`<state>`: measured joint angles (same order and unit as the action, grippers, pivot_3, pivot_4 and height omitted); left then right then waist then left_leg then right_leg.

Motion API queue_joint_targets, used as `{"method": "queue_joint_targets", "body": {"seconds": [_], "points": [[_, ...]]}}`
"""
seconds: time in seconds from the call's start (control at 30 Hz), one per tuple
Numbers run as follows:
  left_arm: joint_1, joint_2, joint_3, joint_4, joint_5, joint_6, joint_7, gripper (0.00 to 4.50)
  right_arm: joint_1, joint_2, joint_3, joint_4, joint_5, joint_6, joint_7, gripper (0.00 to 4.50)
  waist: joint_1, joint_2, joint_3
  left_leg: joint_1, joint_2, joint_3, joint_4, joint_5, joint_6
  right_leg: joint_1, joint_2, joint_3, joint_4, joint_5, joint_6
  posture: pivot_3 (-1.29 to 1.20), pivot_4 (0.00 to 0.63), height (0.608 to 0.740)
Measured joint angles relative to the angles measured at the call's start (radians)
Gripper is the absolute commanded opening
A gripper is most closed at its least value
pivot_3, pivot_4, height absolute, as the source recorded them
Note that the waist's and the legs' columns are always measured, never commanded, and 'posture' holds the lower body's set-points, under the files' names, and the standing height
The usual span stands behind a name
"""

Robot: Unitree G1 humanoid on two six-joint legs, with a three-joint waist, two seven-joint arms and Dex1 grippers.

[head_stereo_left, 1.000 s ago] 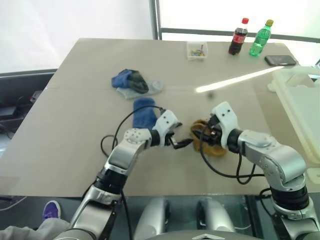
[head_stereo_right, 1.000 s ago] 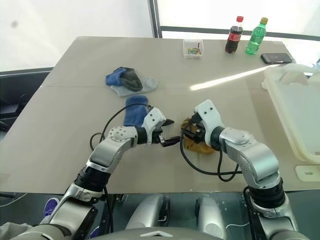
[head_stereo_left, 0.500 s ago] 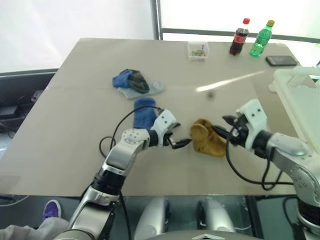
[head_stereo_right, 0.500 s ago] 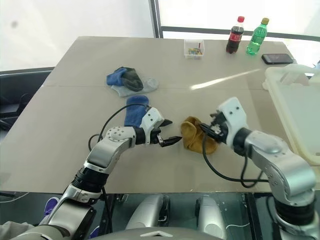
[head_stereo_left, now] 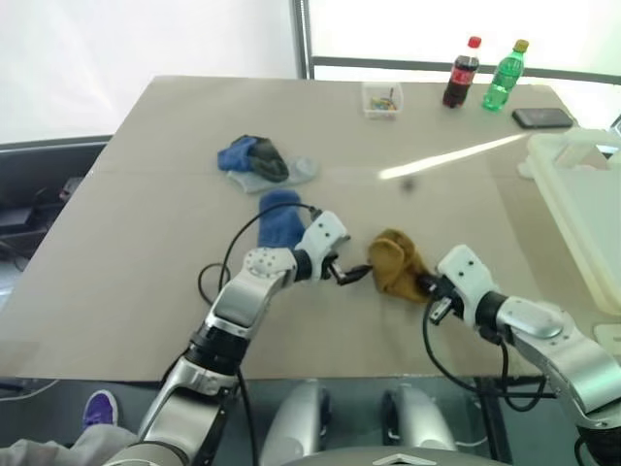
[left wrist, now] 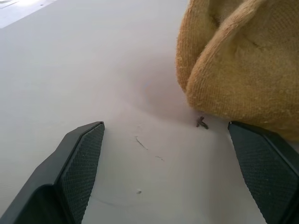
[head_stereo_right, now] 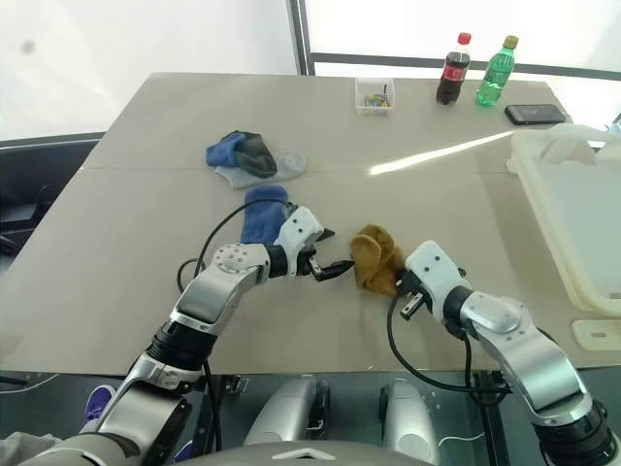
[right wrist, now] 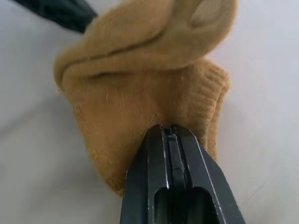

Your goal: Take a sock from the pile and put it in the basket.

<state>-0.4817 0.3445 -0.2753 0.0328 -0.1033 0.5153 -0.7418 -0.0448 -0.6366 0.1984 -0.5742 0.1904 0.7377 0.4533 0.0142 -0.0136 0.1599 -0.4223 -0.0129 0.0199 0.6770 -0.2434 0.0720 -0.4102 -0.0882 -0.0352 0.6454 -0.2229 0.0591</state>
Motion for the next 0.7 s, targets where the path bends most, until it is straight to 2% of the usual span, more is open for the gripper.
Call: {"method": "queue_joint_targets", "body": {"seconds": [0.17, 0.5, 0.7], "points": [[-0.038, -0.015, 0.0, 0.067, 0.009, -0.016, 0.011, 4.5, 0.009, 0.007, 0.018, 0.043, -0.043, -0.078, 0.01, 0.09, 0.0, 0.0, 0.0, 0.007, 0.0, 0.0, 0.0, 0.0, 0.0, 0.006, 0.0, 0.0, 0.0, -0.002, -0.002, 0.0, 0.15, 0.729], [-0.152, -0.111, -0.026, 0.264, 0.092, -0.121, 0.077, 4.5, 0.017, 0.035, 0.03, 0.072, -0.097, -0.137, 0.019, 0.09, 0.001, -0.004, -0.002, 0.008, 0.001, 0.0, 0.0, 0.0, 0.0, 0.006, -0.001, 0.0, 0.0, -0.002, -0.003, 0.0, 0.15, 0.729], [-0.164, -0.136, -0.044, 0.293, 0.121, -0.179, 0.081, 4.5, 0.018, 0.041, 0.031, 0.072, -0.111, -0.138, 0.021, 0.09, 0.001, -0.005, -0.003, 0.007, 0.001, 0.0, 0.0, 0.0, 0.0, 0.007, -0.002, -0.001, -0.001, -0.002, -0.004, 0.0, 0.15, 0.729]]}}
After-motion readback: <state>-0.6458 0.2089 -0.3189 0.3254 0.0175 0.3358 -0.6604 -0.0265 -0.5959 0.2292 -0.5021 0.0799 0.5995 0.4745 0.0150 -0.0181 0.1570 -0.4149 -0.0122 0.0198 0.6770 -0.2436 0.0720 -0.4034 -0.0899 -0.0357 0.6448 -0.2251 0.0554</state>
